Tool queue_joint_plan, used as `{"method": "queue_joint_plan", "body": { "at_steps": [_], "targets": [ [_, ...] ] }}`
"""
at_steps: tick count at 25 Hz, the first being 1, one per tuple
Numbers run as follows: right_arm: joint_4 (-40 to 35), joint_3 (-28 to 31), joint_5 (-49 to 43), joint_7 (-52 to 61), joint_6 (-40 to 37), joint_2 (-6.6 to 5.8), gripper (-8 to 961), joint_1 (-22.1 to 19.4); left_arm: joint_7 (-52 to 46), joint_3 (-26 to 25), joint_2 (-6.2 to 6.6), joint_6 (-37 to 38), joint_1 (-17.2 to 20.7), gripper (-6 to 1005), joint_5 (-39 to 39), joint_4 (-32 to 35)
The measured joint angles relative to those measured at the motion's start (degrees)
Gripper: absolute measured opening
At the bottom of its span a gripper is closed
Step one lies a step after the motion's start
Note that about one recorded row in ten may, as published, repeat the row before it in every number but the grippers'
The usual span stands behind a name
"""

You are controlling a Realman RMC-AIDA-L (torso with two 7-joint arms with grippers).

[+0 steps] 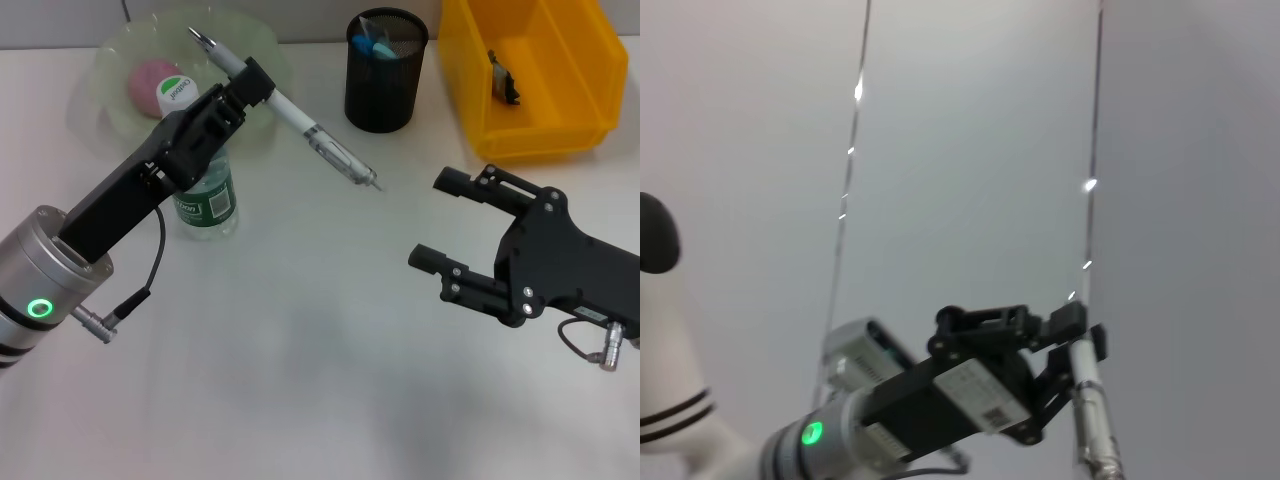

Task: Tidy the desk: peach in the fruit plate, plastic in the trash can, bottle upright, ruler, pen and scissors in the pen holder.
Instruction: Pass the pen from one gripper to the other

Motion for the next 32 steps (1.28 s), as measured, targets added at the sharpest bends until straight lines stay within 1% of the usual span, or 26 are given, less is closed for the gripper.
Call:
{"method": "queue_joint_plan", "body": {
  "at_steps": [1,2,4,6,7,11,19,26,32],
  "targets": [
    [2.94,0.00,1.87,-4.49,-0.20,0.07,705,0.04,-0.24,-0.32,-0.01,-0.10,0.05,157,-0.29,-0.76],
    [2.94,0.00,1.87,-4.49,-0.20,0.07,705,0.04,-0.77,-1.45,-0.02,-0.36,0.29,158,-0.50,-2.44],
    [5.31,0.00,3.38,-7.97,-0.31,0.19,705,0.15,-1.64,-2.18,-0.06,-0.80,0.52,158,-0.56,-3.33],
    [8.57,0.10,5.07,-12.49,-0.34,0.31,705,0.52,-2.33,-2.57,-0.10,-1.24,0.70,159,-0.57,-4.24],
    [8.57,0.10,5.07,-12.49,-0.34,0.31,705,0.52,-2.40,-2.65,-0.10,-1.32,0.75,159,-0.57,-4.50],
    [12.97,1.36,6.24,-19.62,-0.40,0.50,704,1.57,-2.61,-3.17,-0.13,-1.91,1.04,160,-0.58,-6.22],
    [15.40,2.76,6.29,-23.52,-0.13,0.62,703,3.52,-4.72,-3.65,-0.21,-2.66,1.29,162,-0.57,-6.95],
    [20.45,2.81,6.17,-31.68,0.20,0.64,703,6.47,-5.41,-4.09,-0.26,-3.27,1.91,164,-0.57,-7.33],
    [22.90,2.82,6.02,-36.81,1.11,0.64,702,8.52,-6.96,-4.23,-0.28,-4.70,1.82,165,-0.56,-7.98]
  ]
}}
